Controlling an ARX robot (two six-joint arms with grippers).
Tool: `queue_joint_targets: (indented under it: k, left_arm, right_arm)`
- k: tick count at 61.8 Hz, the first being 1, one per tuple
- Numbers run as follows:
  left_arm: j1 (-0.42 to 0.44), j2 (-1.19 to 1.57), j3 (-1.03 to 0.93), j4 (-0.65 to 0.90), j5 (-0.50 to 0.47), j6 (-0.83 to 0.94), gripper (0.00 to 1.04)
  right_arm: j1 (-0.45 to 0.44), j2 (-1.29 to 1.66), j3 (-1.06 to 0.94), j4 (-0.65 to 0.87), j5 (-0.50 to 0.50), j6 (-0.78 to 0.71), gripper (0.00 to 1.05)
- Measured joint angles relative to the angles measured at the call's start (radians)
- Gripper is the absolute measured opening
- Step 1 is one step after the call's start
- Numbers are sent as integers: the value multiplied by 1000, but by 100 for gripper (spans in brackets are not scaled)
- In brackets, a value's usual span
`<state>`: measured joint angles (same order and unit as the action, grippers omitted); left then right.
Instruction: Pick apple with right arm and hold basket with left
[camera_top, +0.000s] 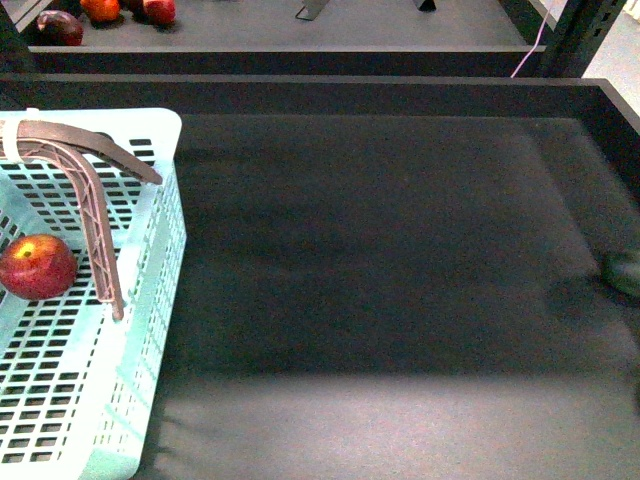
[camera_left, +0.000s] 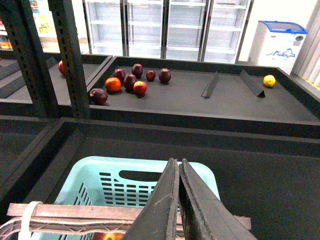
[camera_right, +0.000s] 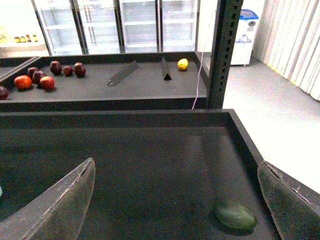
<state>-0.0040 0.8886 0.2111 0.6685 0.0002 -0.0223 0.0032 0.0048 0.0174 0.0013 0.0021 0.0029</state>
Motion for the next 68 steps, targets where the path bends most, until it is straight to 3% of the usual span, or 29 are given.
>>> queue_joint_targets:
  k: [43,68]
  left_arm:
    - [0,-379,-197,-167,0,9,3]
    - [0,-584,-197,-362,0,11,3]
  right_arm:
    - [0,0,0,0,0,0,96]
    - [0,0,0,0,0,0,96]
